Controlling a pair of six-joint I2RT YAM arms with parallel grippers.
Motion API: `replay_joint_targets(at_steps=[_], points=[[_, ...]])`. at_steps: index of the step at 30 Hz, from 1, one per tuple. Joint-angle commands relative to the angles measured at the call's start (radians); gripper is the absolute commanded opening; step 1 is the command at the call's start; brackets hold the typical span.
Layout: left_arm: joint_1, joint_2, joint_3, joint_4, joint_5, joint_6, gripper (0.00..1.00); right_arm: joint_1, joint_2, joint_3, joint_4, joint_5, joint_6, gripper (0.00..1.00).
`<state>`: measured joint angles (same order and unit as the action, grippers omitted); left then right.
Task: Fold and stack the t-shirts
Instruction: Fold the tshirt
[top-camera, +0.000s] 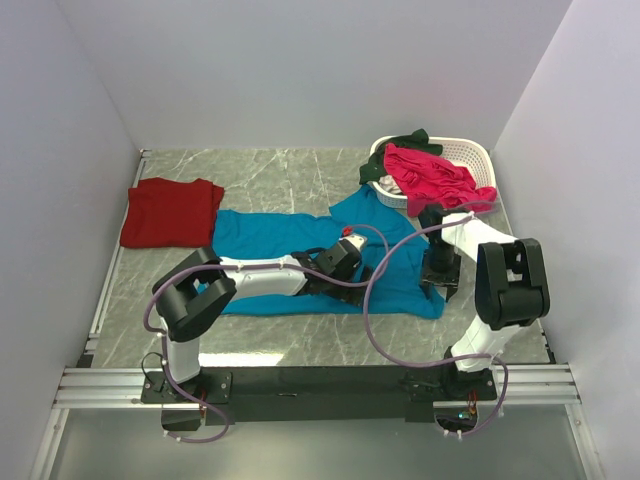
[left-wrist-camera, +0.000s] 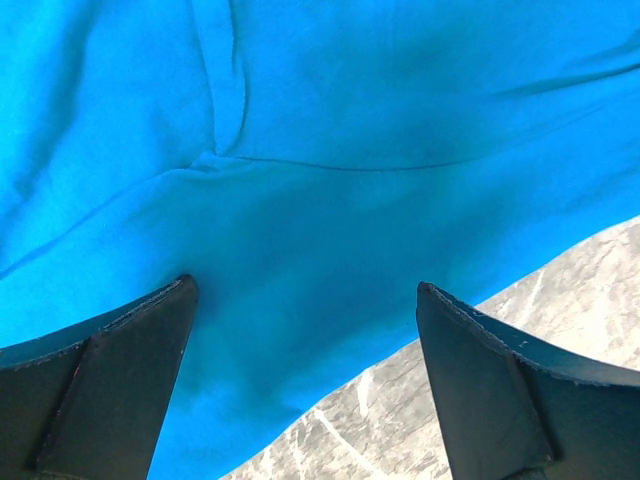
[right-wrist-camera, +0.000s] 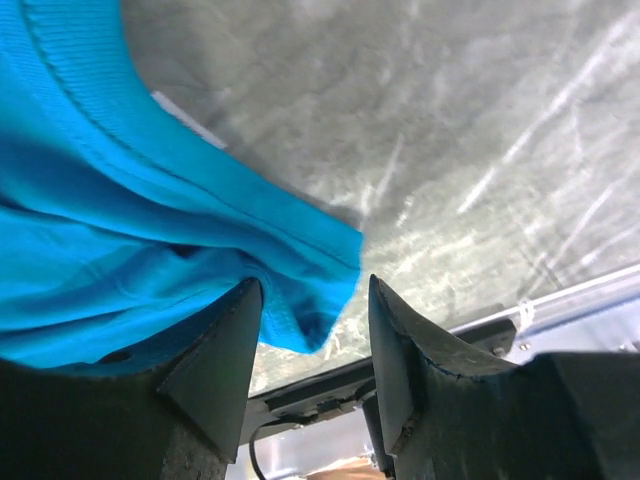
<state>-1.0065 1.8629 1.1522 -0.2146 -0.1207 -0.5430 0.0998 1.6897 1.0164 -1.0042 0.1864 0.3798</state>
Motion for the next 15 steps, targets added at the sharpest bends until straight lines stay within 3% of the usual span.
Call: replay_joint_targets(at_steps=[1,6,10,15], points=[[0.009,0.039,0.001,-0.190,-0.028,0.000,0.99,-0.011,-0.054,0.054,-0.057,0.071,0.018,0.54],[0.011,0.015,0.107,-0.233,-0.020,0.000,0.99,0.005,-0.151,0.093,-0.100,0.021,0.025,0.54],[0.009,0.009,0.200,-0.256,-0.004,-0.008,0.99,0.050,-0.205,0.064,-0.096,-0.103,0.036,0.54],[0.012,-0.014,0.248,-0.279,0.007,-0.020,0.99,0.188,-0.200,-0.018,-0.068,-0.183,0.085,0.54]])
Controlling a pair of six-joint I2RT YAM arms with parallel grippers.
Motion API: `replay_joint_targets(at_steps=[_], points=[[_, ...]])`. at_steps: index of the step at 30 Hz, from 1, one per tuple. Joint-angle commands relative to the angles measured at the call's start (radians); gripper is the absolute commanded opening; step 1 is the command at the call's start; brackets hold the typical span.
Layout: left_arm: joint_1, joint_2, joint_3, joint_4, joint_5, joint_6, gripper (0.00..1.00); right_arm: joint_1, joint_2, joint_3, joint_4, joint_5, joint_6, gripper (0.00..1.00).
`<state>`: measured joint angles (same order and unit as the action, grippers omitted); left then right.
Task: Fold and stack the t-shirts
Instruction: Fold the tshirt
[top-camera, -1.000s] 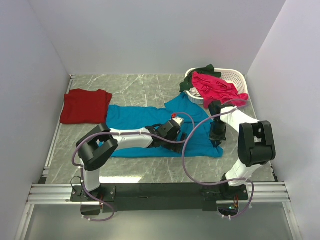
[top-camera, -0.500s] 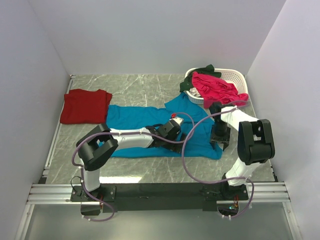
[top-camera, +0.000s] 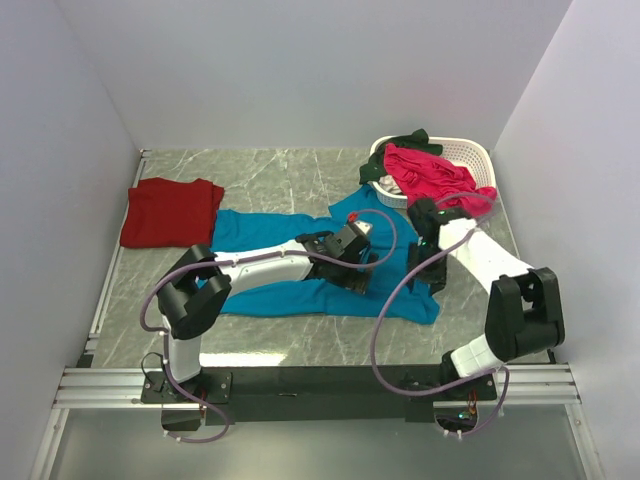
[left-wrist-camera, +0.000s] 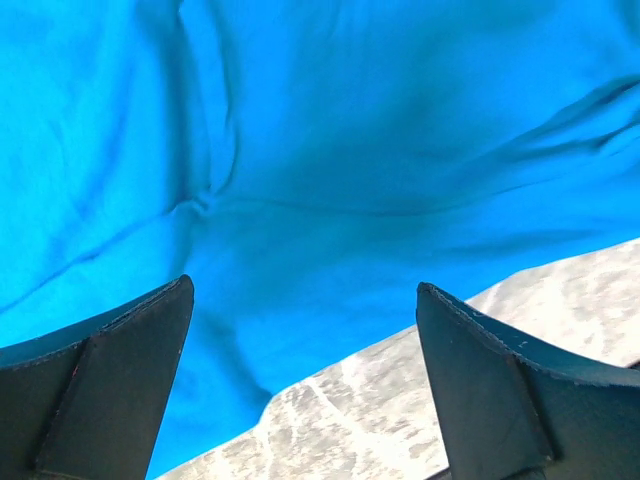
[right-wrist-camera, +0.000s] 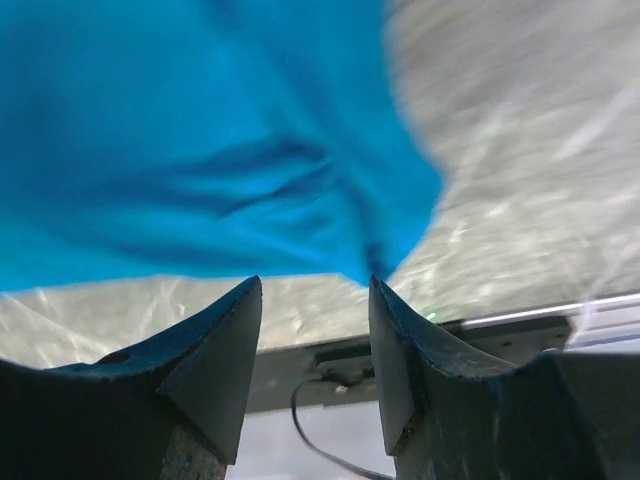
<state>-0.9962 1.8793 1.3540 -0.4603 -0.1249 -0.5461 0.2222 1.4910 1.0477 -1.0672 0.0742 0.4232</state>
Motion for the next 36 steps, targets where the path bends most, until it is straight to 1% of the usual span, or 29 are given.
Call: replay_joint_targets(at_steps=[1,4,6,10,16,19,22,27,31,34,36], points=[[0.002,-0.040,0.048,-0.038,0.010,-0.020,0.99,0.083,0.003,-0.064,0.010,-0.071,0.049,0.54],[0.017,-0.068,0.022,-0.044,-0.001,-0.034,0.99,0.103,0.018,-0.116,0.032,-0.096,0.075,0.54],[0.047,-0.097,-0.012,-0.046,-0.004,-0.046,0.99,0.103,0.032,-0.133,0.050,-0.096,0.078,0.54],[0.120,-0.163,-0.160,-0.018,-0.016,-0.067,0.99,0.101,0.072,-0.144,0.088,-0.096,0.078,0.54],[0.293,-0.293,-0.335,-0.012,-0.057,-0.086,0.99,0.080,0.143,-0.164,0.142,-0.088,0.091,0.54],[0.350,-0.341,-0.418,0.009,-0.073,-0.086,0.99,0.063,0.163,-0.166,0.148,-0.077,0.094,0.54],[0.386,-0.350,-0.478,0.023,-0.088,-0.081,0.99,0.040,0.178,-0.158,0.127,-0.019,0.092,0.54],[0.403,-0.358,-0.529,0.040,-0.097,-0.086,0.99,0.013,0.155,-0.144,0.055,0.090,0.085,0.56],[0.404,-0.362,-0.584,0.060,-0.093,-0.104,0.99,-0.037,0.143,-0.140,0.039,0.096,0.059,0.57],[0.404,-0.356,-0.586,0.060,-0.085,-0.123,0.99,-0.050,0.149,-0.124,0.033,0.102,0.042,0.57],[0.404,-0.364,-0.570,0.040,-0.116,-0.133,0.99,-0.052,0.131,-0.103,0.024,0.087,0.029,0.57]])
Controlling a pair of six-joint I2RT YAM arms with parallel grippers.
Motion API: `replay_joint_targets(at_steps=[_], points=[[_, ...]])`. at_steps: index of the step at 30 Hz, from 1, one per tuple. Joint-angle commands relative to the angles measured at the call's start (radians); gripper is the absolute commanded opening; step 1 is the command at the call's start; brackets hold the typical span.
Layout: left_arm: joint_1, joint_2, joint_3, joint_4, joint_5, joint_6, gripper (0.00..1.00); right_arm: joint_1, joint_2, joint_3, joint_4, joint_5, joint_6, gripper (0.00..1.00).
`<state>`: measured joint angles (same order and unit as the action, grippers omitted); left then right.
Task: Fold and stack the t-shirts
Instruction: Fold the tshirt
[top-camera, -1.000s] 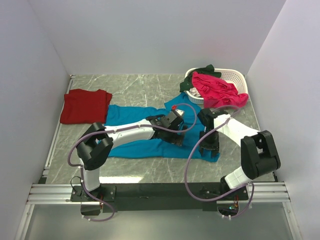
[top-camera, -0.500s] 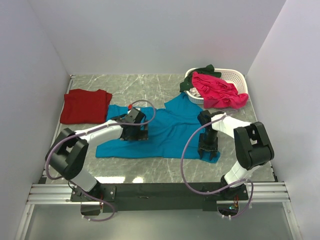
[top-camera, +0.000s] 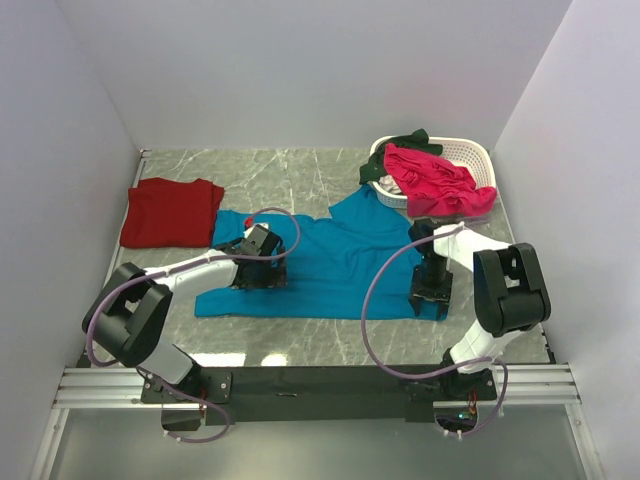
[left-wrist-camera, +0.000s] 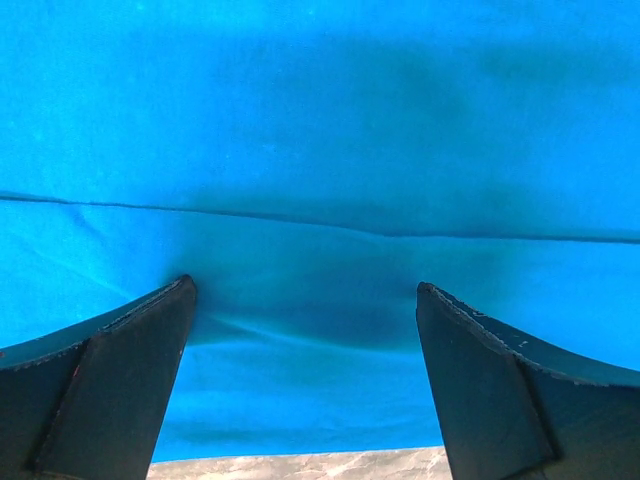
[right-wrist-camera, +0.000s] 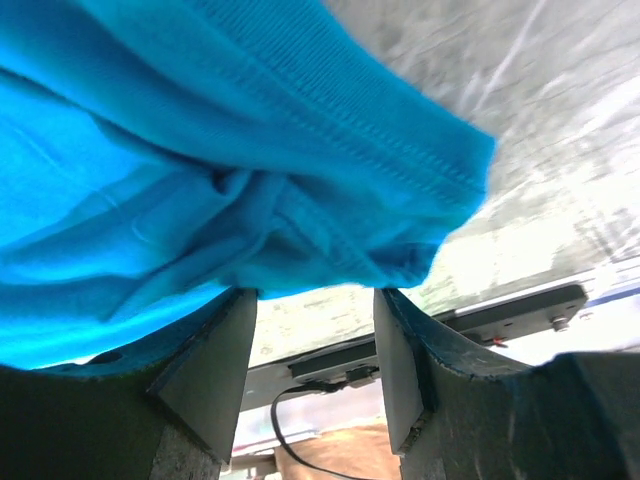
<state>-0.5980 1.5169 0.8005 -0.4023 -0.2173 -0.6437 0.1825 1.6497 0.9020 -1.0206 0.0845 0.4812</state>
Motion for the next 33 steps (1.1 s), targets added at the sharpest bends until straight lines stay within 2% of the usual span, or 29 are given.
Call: replay_joint_targets(at_steps=[1,8,15,21,33], points=[[0.007,-0.015,-0.006,-0.027,-0.033,-0.036,0.99,-0.012,-0.039,0.075,-0.035,0.063,-0.041,0.57],[0.024,-0.041,0.114,-0.081,-0.030,-0.025,0.99,0.009,-0.113,0.313,-0.096,-0.024,-0.076,0.56],[0.049,0.106,0.134,-0.026,-0.013,-0.031,0.99,0.109,0.004,0.394,0.016,-0.115,-0.070,0.54],[0.053,0.163,0.091,-0.003,-0.001,-0.060,0.99,0.182,0.099,0.310,0.171,-0.144,-0.032,0.53],[0.053,0.144,-0.001,-0.059,0.045,-0.155,0.99,0.195,0.091,0.063,0.212,-0.137,-0.004,0.52]])
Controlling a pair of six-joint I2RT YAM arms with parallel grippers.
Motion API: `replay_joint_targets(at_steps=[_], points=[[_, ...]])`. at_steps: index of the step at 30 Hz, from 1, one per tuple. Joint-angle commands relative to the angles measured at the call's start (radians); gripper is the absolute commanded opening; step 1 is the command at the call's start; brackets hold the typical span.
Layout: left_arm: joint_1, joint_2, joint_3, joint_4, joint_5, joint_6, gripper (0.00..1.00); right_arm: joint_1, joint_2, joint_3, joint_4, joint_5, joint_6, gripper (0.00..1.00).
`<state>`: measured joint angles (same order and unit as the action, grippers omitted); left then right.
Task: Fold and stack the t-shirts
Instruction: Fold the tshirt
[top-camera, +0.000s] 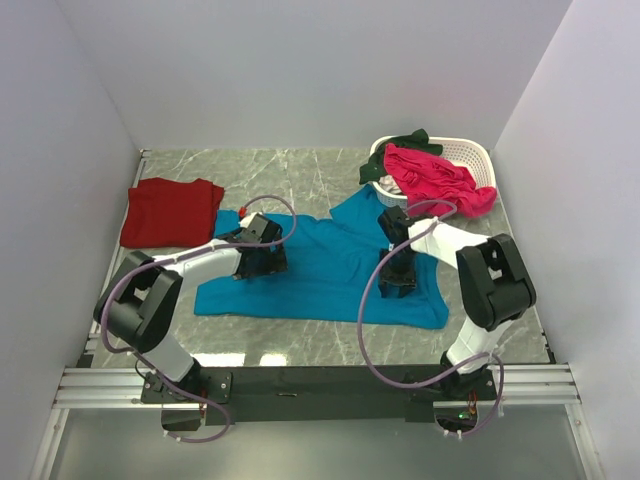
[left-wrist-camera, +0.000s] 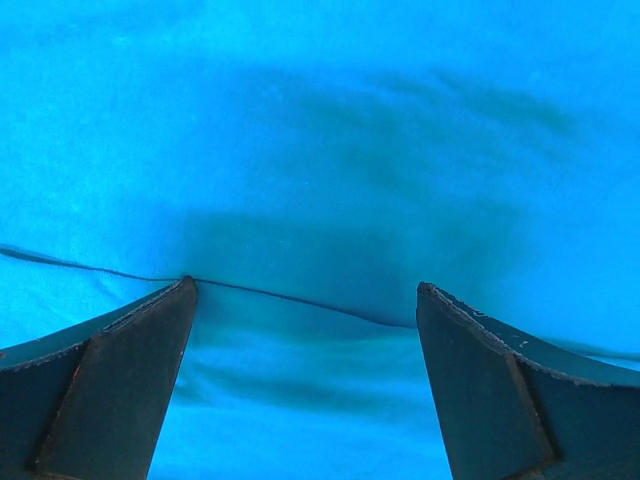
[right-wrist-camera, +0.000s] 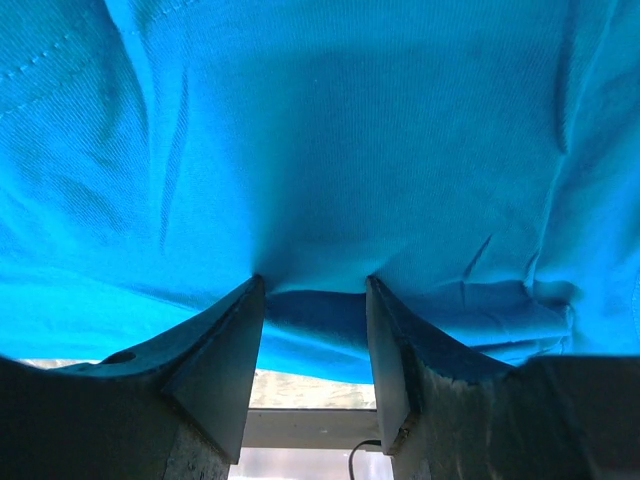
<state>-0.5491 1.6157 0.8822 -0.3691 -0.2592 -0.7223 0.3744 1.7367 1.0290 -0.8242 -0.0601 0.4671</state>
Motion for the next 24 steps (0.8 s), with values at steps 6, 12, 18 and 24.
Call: replay_joint_targets(at_steps=[6,12,18,24], points=[[0.005,0.020,-0.081,-0.197,0.130,-0.129,0.99,0.004,-0.032,-0.159,0.002,-0.010,0.019,0.53],[0.005,0.029,-0.107,-0.255,0.179,-0.164,0.99,0.006,-0.074,-0.214,-0.018,-0.023,0.024,0.53],[0.005,-0.003,-0.155,-0.283,0.204,-0.193,0.99,0.008,-0.100,-0.254,-0.046,-0.036,0.042,0.53],[-0.002,-0.054,-0.095,-0.382,0.175,-0.194,0.99,0.027,-0.131,-0.247,-0.075,-0.056,0.051,0.53]])
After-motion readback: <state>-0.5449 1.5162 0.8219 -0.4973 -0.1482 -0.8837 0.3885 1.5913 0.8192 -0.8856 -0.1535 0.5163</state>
